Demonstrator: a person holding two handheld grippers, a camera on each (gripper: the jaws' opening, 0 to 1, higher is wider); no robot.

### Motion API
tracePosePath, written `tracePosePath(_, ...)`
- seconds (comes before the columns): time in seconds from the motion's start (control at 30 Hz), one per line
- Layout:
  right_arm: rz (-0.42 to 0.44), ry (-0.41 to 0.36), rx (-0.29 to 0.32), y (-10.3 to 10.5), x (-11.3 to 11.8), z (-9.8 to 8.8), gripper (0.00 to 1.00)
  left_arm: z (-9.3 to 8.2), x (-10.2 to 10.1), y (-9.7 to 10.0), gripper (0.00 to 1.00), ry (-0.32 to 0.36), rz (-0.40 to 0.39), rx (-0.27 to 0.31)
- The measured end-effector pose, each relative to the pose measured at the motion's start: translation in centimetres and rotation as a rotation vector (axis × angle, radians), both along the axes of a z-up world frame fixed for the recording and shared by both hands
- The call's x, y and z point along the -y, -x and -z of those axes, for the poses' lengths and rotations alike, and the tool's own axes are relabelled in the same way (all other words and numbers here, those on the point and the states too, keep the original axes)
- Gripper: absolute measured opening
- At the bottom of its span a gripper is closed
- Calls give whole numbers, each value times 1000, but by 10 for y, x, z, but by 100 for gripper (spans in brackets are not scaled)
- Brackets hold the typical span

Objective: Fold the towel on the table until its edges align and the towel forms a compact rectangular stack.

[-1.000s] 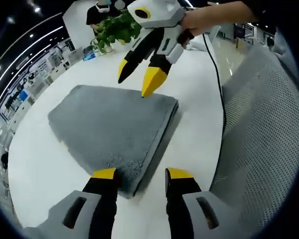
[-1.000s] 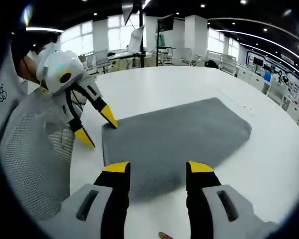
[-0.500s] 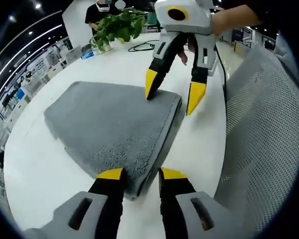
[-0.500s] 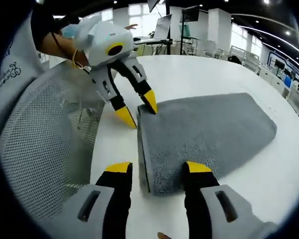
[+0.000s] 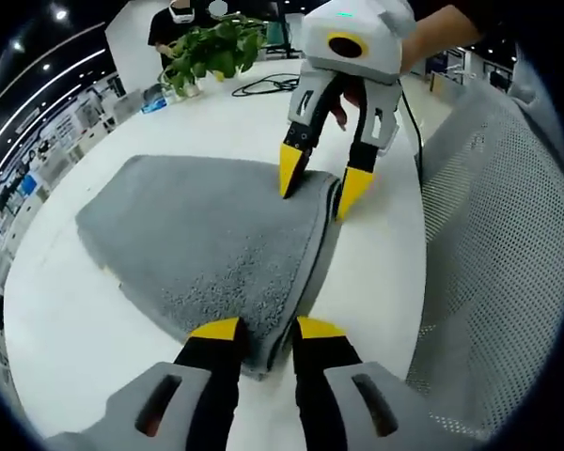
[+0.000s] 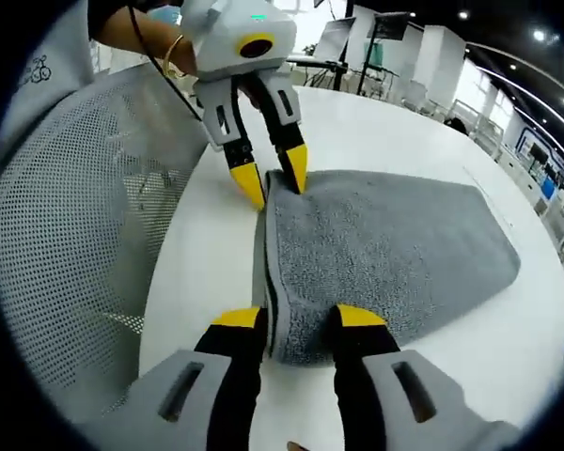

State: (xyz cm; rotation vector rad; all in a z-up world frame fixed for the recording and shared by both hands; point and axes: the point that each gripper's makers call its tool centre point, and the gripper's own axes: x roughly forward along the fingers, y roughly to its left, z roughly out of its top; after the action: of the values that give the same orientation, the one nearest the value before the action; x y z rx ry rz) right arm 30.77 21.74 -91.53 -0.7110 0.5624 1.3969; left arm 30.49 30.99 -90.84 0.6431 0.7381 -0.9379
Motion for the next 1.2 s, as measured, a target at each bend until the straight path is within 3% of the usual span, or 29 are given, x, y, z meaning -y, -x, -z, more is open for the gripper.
tracePosePath(0.23, 30, -7, 1, -4, 1, -2, 20, 1, 0, -3, 12, -41, 26, 2)
tracePosePath(0.63, 95, -27, -2, -7, 1, 0, 11, 3, 0, -4, 8, -15, -31, 3)
tracePosePath(0.77, 106, -45, -12, 3, 3, 0, 10, 4, 1, 5, 8, -5, -33, -10)
tracePosePath(0.87, 105, -61, -32, 14, 4, 0, 10, 4, 3, 22, 8, 5, -18, -62)
tracePosePath(1.03, 106, -66, -50, 32, 4, 1, 10, 5, 6, 40, 8, 2, -1, -95)
tracePosePath(1.2, 78, -63, -51, 57, 4, 1, 9, 6, 10, 62, 8, -88, 77, -121)
